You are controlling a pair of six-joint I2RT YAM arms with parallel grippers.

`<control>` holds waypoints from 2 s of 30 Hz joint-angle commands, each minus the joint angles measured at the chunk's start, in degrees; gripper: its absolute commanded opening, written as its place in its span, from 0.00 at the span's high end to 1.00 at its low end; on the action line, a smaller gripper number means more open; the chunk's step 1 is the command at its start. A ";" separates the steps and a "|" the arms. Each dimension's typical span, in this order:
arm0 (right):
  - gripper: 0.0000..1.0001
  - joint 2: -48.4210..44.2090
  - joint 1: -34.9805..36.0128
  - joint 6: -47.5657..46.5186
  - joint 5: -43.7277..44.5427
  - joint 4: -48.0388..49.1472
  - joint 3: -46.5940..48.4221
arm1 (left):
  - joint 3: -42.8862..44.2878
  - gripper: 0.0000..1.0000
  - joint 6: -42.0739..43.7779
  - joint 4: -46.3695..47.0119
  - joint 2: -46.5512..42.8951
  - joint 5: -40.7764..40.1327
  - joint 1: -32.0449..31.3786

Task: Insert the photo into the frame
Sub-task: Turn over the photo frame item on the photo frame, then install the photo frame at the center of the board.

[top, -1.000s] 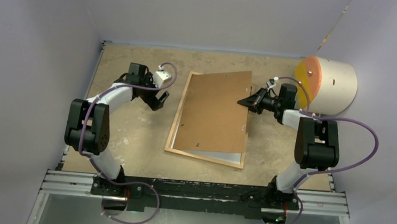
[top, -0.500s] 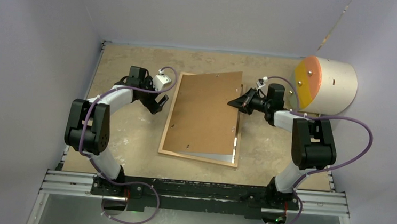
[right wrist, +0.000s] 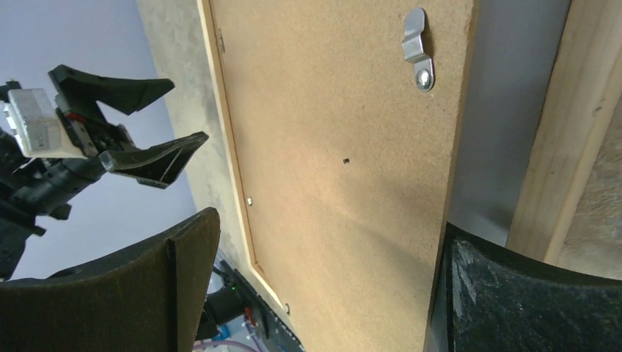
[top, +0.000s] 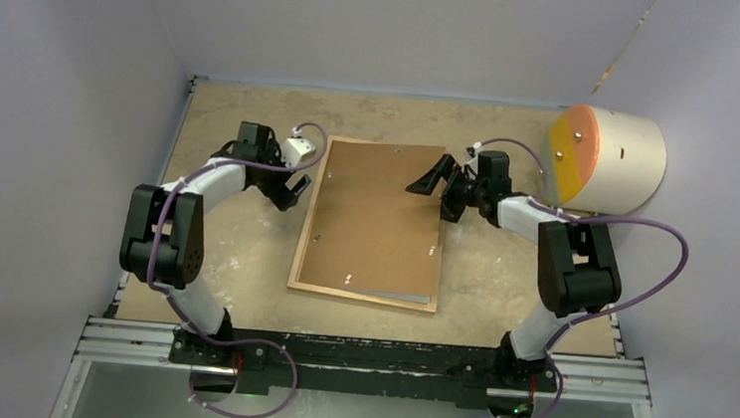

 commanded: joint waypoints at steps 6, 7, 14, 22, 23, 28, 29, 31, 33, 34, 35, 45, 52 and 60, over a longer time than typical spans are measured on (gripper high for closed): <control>0.01 -1.58 5.21 -9.67 14.22 -20.28 12.45 | 2.90 0.01 -0.31 -0.45 -1.23 -0.63 0.53; 0.01 -1.66 5.78 -9.72 15.40 -21.76 13.20 | 2.98 0.01 -0.27 -0.52 -1.28 -0.67 0.53; 0.01 -2.49 8.35 -10.37 21.50 -26.86 15.34 | 2.82 0.01 -0.09 -0.33 -1.00 -0.80 0.53; 0.01 0.99 14.12 -17.35 33.22 -41.39 26.54 | 2.42 0.01 -0.09 0.15 -1.12 -0.80 0.53; 0.01 1.64 14.91 -17.90 34.25 -42.81 27.71 | 2.42 0.01 -0.09 0.11 -1.14 -0.80 0.53; 0.01 3.91 16.74 -18.64 39.05 -46.34 30.09 | 2.50 0.01 0.29 -0.16 -1.61 -0.89 0.61; 0.01 4.25 17.03 -18.94 40.00 -47.15 30.50 | 2.50 0.01 0.39 -0.25 -1.71 -0.89 0.61; 0.01 5.30 17.63 -19.68 43.54 -49.89 31.95 | 2.42 0.01 0.67 -0.36 -1.76 -1.05 0.61; 0.01 6.19 18.03 -20.28 46.21 -52.60 33.61 | 2.33 0.01 0.71 -0.33 -1.70 -1.14 0.70; 0.01 6.28 18.19 -20.44 47.63 -53.62 34.17 | 2.33 0.01 0.68 -0.33 -1.67 -1.07 0.70; 0.01 6.09 18.32 -20.60 48.78 -54.34 34.60 | 2.39 0.01 0.65 -0.37 -1.65 -1.06 0.70; 0.01 -1.73 18.21 -21.68 38.07 -44.68 32.28 | 3.16 0.00 -0.16 -2.22 -2.04 0.69 1.02; 0.07 -3.58 17.45 -15.23 23.80 -30.41 24.48 | 3.97 0.02 -4.40 -6.03 -1.82 8.49 1.23; 0.33 -5.19 29.95 -6.70 26.66 -14.18 13.10 | 2.77 0.21 -8.73 -7.24 1.22 16.94 1.23</control>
